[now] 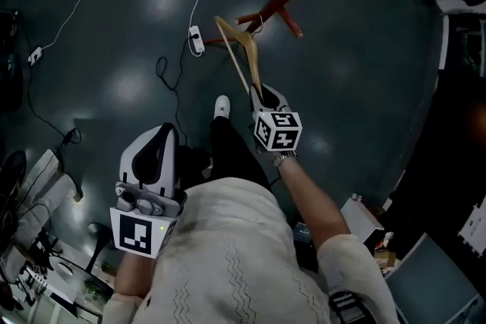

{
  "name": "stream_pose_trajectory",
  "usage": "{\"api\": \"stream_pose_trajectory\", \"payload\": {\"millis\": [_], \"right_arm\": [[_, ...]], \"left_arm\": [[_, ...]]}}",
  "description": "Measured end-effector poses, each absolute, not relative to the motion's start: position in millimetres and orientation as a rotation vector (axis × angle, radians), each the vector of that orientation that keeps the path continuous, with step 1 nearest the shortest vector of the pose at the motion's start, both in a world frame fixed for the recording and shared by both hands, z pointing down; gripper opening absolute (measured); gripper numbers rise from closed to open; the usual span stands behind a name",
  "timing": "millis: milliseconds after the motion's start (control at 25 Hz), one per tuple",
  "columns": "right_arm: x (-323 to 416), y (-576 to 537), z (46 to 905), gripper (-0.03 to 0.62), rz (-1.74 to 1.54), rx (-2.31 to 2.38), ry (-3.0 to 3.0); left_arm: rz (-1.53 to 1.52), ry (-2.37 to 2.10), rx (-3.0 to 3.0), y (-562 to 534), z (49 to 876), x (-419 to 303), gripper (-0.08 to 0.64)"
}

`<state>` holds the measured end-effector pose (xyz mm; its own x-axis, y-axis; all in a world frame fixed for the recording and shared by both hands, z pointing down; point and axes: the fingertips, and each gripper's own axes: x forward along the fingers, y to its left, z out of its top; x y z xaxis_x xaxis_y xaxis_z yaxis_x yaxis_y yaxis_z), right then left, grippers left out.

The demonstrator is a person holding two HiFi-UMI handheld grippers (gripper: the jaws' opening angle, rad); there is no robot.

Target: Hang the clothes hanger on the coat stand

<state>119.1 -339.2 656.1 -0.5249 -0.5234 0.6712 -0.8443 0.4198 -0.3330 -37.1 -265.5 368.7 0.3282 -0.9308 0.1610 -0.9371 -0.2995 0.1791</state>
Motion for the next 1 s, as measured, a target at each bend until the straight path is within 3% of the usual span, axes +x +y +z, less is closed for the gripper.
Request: {"api": "stream_pose_trajectory", "payload": {"millis": [1000], "right_arm": [[132.7,-395.0,718.3,0.067,0.85,1.004,-2.179]], "left_arm": [[0.055,-1.818,2.201,-275.7,394.5,-54.4,0.012]]}}
